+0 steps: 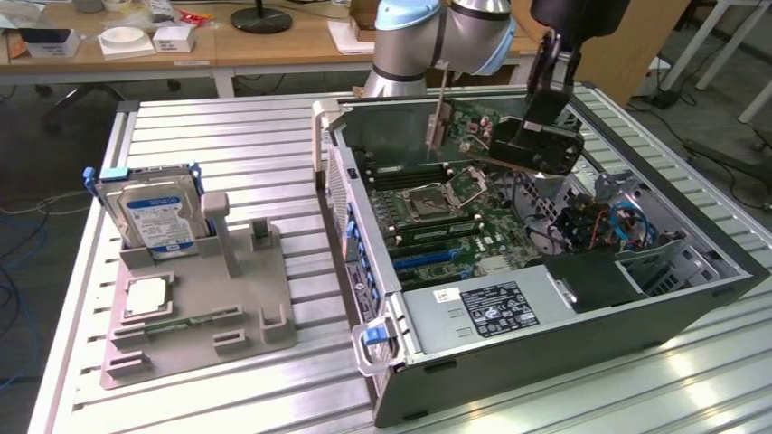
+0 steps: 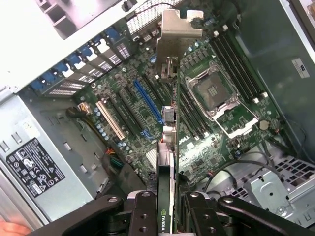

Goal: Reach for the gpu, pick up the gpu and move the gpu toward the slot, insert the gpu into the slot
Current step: 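Insert the gpu into the slot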

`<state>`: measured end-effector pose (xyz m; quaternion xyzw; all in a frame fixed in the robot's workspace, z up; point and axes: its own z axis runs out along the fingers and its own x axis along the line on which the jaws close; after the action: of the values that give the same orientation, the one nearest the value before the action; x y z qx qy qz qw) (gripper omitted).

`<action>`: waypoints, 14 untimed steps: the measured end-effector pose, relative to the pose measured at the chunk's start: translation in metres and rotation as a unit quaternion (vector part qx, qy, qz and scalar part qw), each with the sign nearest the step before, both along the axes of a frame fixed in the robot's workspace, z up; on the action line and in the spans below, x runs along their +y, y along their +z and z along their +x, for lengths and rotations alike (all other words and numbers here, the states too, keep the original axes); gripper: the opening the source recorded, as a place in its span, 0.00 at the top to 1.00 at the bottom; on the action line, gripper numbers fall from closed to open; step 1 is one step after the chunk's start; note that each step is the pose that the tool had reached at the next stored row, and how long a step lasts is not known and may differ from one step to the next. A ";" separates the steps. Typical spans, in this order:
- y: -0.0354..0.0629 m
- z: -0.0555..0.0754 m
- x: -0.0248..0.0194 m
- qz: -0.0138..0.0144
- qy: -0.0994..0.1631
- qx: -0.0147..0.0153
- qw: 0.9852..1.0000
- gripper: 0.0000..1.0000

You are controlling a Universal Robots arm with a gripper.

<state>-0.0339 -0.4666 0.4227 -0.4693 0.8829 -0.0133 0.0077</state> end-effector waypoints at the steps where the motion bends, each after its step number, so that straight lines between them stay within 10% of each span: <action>1: 0.0000 0.000 0.0000 0.000 0.006 0.000 1.000 0.74; 14: -0.0003 0.000 -0.0005 0.000 0.084 0.000 0.997 0.74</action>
<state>-0.0339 -0.4672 0.4224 -0.5414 0.8406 -0.0127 0.0088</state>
